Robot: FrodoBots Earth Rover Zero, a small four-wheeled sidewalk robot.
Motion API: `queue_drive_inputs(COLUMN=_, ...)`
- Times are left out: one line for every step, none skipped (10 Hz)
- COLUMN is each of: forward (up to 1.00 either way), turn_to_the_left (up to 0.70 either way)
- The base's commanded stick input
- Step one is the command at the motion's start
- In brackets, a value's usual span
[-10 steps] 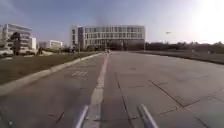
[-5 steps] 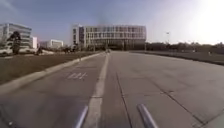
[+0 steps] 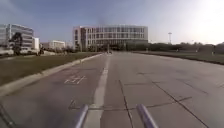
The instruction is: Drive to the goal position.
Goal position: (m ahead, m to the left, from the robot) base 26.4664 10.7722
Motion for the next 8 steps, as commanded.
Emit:
queue_drive_inputs(forward=0.70, turn_to_the_left=-0.14)
queue_drive_inputs(forward=0.70, turn_to_the_left=-0.14)
queue_drive_inputs(forward=0.70, turn_to_the_left=-0.14)
queue_drive_inputs(forward=0.70, turn_to_the_left=-0.14)
queue_drive_inputs(forward=0.70, turn_to_the_left=-0.14)
queue_drive_inputs(forward=0.70, turn_to_the_left=-0.14)
queue_drive_inputs(forward=0.70, turn_to_the_left=-0.14)
queue_drive_inputs(forward=0.70, turn_to_the_left=-0.14)
